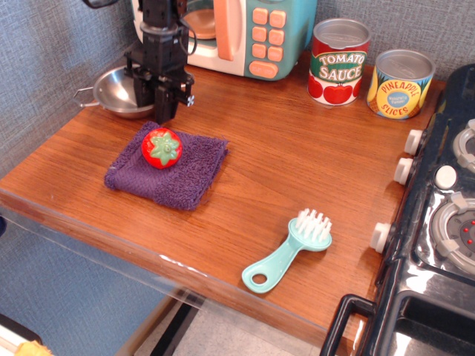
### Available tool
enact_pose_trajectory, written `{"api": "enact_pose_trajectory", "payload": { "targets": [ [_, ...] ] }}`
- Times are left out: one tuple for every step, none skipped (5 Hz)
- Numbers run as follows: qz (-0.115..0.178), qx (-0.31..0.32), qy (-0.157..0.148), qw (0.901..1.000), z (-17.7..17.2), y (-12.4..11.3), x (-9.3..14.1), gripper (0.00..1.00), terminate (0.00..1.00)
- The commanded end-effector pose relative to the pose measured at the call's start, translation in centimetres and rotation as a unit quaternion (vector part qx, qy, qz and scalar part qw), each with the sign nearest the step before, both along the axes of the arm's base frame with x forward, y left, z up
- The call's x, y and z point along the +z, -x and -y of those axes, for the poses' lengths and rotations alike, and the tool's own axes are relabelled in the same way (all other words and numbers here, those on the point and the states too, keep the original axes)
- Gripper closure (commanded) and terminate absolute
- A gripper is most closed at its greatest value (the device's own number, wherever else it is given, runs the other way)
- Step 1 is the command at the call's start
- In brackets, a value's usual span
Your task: Move the metal bowl to the left edge of the table.
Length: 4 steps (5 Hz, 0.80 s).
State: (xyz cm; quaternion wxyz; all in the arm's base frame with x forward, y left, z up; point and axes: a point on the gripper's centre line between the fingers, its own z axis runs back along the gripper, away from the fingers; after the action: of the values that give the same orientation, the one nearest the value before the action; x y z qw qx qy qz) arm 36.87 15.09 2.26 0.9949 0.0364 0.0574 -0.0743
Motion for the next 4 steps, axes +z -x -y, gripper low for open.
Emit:
{"api": "enact_pose_trajectory", "payload": {
  "targets": [
    [0.140, -0.003, -0.019, 0.9900, 1.7, 3.3, 11.3, 0.00, 0.00],
    [0.133, -0.013, 0.001, 0.9910, 2.6, 4.7, 11.7, 0.00, 0.00],
    [0.111, 0.004, 0.003, 0.9938, 3.2, 5.3, 10.9, 0.00, 0.00],
    [0.111, 0.004, 0.003, 0.9938, 3.2, 5.3, 10.9, 0.00, 0.00]
  ]
}}
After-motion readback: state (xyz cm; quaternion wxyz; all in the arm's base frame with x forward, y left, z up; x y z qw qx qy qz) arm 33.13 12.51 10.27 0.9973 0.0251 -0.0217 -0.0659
